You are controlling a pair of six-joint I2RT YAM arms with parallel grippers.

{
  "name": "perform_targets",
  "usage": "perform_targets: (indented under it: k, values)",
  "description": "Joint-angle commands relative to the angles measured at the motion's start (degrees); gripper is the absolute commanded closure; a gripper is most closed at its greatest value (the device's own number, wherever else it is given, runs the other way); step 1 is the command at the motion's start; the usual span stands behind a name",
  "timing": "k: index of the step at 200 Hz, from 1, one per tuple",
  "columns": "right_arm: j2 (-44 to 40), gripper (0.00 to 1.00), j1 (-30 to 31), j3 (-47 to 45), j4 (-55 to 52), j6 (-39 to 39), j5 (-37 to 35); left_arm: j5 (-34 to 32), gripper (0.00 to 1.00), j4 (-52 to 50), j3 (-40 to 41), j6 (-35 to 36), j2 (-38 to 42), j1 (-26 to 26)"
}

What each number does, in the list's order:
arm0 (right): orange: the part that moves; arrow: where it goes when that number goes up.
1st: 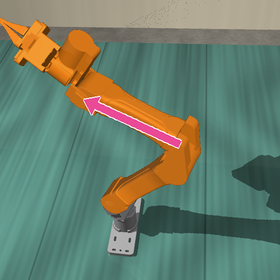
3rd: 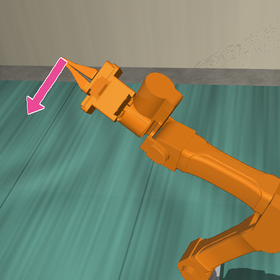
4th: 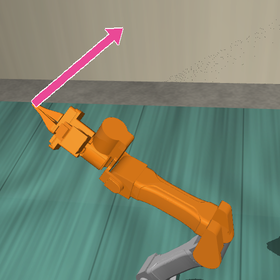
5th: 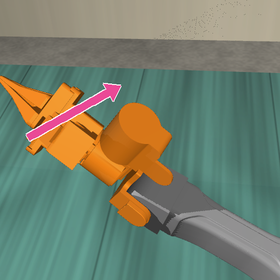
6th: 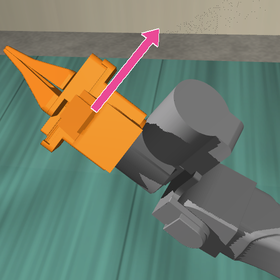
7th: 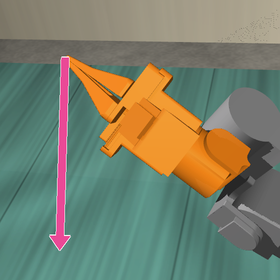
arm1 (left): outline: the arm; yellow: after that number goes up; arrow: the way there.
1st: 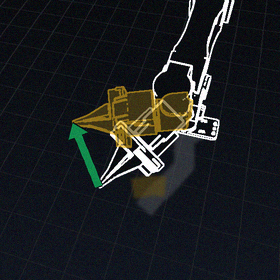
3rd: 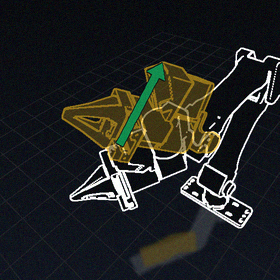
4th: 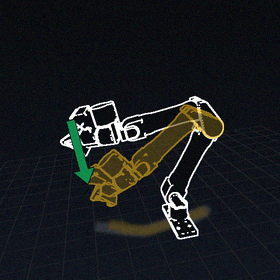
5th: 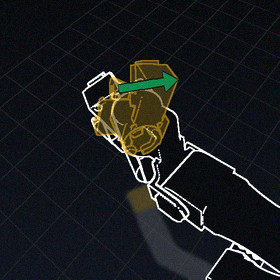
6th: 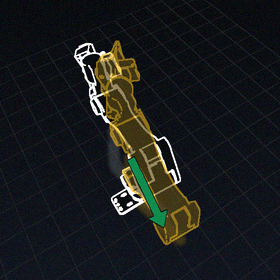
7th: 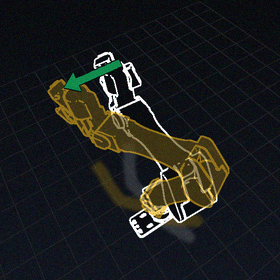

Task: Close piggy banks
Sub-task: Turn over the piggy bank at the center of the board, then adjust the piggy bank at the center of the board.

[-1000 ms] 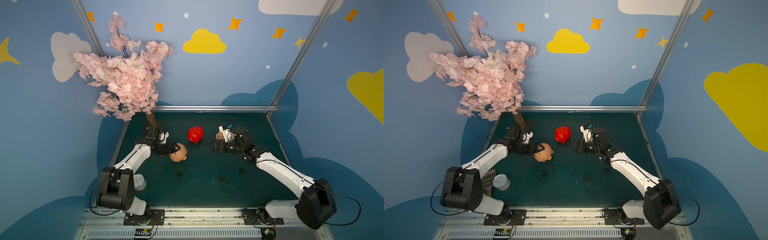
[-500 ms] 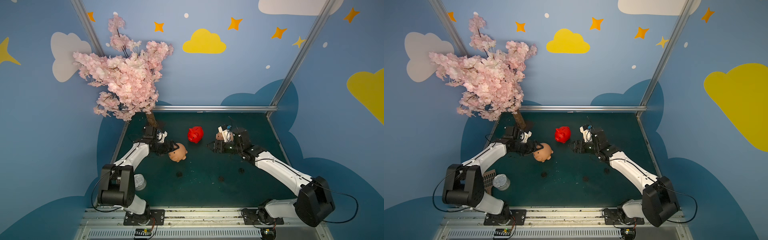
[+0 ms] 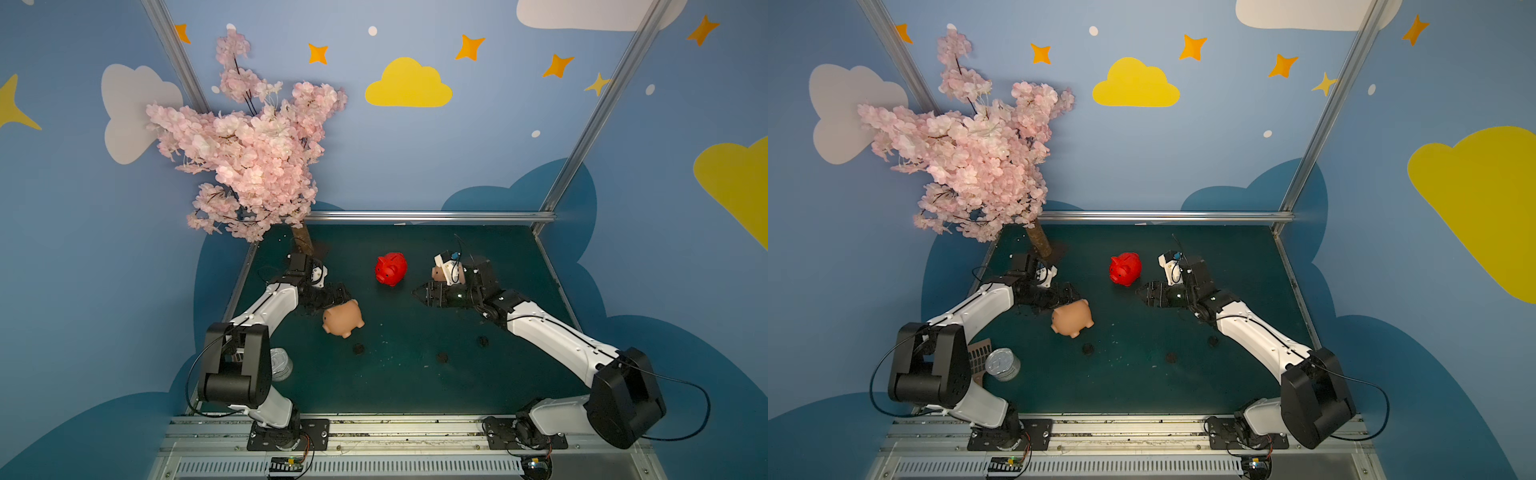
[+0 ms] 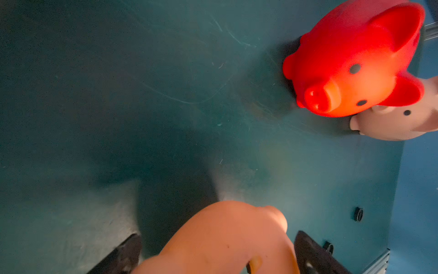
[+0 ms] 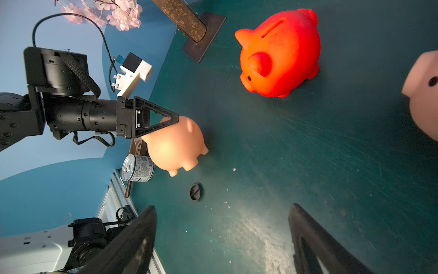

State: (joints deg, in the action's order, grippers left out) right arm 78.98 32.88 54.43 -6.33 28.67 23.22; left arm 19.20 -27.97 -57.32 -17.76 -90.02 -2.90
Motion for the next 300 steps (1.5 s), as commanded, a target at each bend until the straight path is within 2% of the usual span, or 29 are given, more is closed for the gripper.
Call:
perform_targets:
  k: [1,28,67,105,143,196,234,252,273,300]
  values:
    - [0.86,0.14,0.45,1.61,-0.7,0.35,0.58,-2.96,0.01,-2.59,-0.07,0.91,-0.16,0.25]
    - [1.34,0.14,0.6,1.91,-0.97,0.34,0.61,-7.46,0.01,-3.64,-0.51,0.78,0.69,0.26]
    - [3.4,0.14,1.97,3.7,-2.75,1.24,-0.58,-9.63,0.0,-5.2,-2.21,0.74,2.36,0.26]
    - [7.22,0.15,6.92,6.54,-4.11,4.95,-3.81,-10.91,0.01,-7.24,-3.33,1.04,4.71,0.37]
    - [14.35,0.21,13.57,11.26,-5.47,8.14,-4.25,-11.3,0.01,-10.27,-4.44,0.99,7.39,0.34]
    - [23.39,0.31,18.42,18.04,-7.15,8.54,-2.15,-7.25,0.02,-10.53,-1.87,0.42,12.1,0.35]
    - [25.25,0.36,18.71,19.4,-7.64,8.2,-2.2,-0.92,0.14,-10.9,1.34,-2.18,14.38,-1.11]
    - [25.26,0.39,18.71,19.34,-8.17,7.77,-2.54,-2.19,0.2,-11.91,3.41,-3.59,16.45,-2.4]
    - [25.35,0.42,18.71,18.94,-8.26,7.8,-2.56,-0.6,0.28,-13.29,5.34,-4.38,18.4,-3.17]
    - [25.26,0.47,18.88,18.58,-9.21,8.27,-3.01,3.77,0.28,-11.46,9.38,-5.62,20.67,-3.37]
